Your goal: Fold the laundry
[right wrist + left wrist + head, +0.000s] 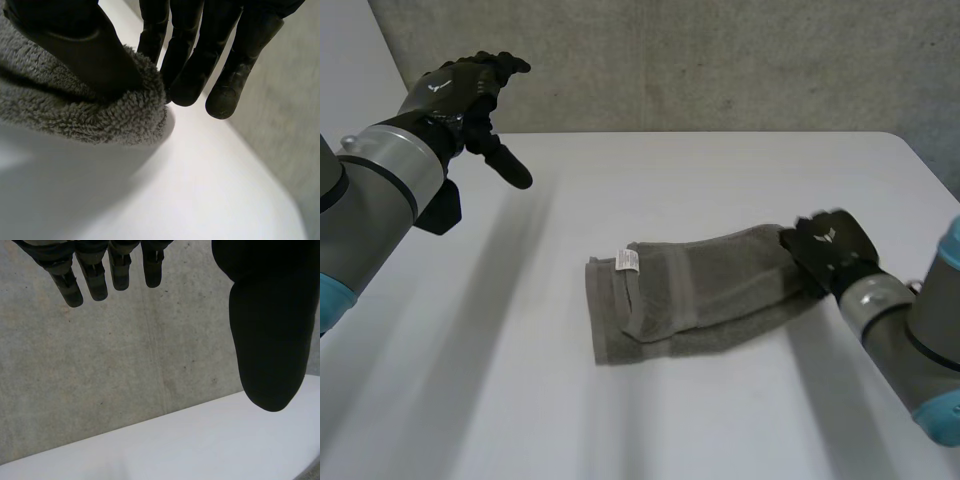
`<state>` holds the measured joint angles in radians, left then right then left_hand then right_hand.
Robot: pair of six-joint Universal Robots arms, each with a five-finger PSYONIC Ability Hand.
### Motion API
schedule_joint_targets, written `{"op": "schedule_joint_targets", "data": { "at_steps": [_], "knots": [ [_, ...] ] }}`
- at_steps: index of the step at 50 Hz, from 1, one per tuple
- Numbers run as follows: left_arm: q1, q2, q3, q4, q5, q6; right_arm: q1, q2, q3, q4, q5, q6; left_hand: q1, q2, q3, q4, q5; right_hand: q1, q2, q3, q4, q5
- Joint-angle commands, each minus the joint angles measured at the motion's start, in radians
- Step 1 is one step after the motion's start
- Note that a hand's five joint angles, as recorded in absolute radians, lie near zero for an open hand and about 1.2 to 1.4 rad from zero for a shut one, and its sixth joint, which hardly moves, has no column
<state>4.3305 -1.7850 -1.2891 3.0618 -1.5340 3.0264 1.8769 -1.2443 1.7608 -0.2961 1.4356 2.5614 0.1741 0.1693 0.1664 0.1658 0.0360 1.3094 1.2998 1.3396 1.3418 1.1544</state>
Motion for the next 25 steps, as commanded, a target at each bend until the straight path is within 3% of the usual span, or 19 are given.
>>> {"op": "schedule_joint_targets", "data": {
  "at_steps": [1, 3, 9, 15, 16, 17, 18, 19, 21, 25],
  "knots": [
    [0.003, 0.001, 0.004, 0.000, 0.000, 0.000, 0.258, 0.029, -0.179, 0.020, 0.032, -0.038, 0.001, 0.006, 0.009, 0.010, -0.035, 0.087, 0.096, 0.057, 0.054, 0.067],
    [0.003, 0.001, 0.004, 0.000, 0.000, 0.000, 0.379, 0.101, -0.266, 0.041, 0.019, -0.076, 0.001, 0.006, 0.009, 0.010, -0.035, 0.087, 0.096, 0.057, 0.054, 0.067],
    [0.005, 0.002, 0.005, 0.000, 0.000, 0.000, 0.573, 0.273, -0.394, 0.095, 0.022, -0.173, 0.001, 0.006, 0.009, 0.010, -0.035, 0.087, 0.096, 0.057, 0.054, 0.067],
    [0.001, 0.001, 0.004, 0.000, 0.000, 0.000, 0.622, 0.364, -0.445, 0.138, 0.040, -0.171, 0.001, 0.006, 0.009, 0.010, -0.035, 0.087, 0.096, 0.057, 0.054, 0.067],
    [0.001, 0.001, 0.002, 0.000, 0.000, 0.000, 0.622, 0.365, -0.451, 0.144, 0.058, -0.158, 0.001, 0.006, 0.009, 0.010, -0.035, -0.232, -0.222, -0.262, -0.264, -0.251],
    [-0.002, 0.001, 0.002, 0.000, 0.000, 0.000, 0.622, 0.365, -0.451, 0.144, 0.058, -0.158, 0.001, 0.006, 0.009, 0.010, -0.035, -0.235, -0.225, -0.265, -0.267, -0.255],
    [-0.002, 0.001, 0.002, 0.000, 0.000, 0.000, 0.619, 0.347, -0.446, 0.140, 0.092, -0.127, 0.001, 0.006, 0.009, 0.010, -0.035, -0.787, -0.778, -0.817, -0.820, -0.807],
    [-0.005, 0.001, 0.001, 0.000, 0.000, 0.000, 0.619, 0.347, -0.446, 0.140, 0.092, -0.127, 0.001, 0.006, 0.009, 0.010, -0.035, -0.793, -0.783, -0.823, -0.825, -0.812],
    [-0.005, -0.004, -0.001, 0.000, 0.000, -0.001, 0.614, 0.265, -0.442, 0.138, 0.153, -0.002, 0.001, 0.006, 0.009, 0.010, -0.035, -1.112, -1.102, -1.142, -1.144, -1.131],
    [-0.008, -0.020, -0.007, 0.000, 0.000, -0.001, 0.584, 0.187, -0.429, 0.138, 0.161, 0.146, 0.001, 0.006, 0.009, 0.010, -0.035, -1.135, -1.125, -1.165, -1.167, -1.154]
  ]
}}
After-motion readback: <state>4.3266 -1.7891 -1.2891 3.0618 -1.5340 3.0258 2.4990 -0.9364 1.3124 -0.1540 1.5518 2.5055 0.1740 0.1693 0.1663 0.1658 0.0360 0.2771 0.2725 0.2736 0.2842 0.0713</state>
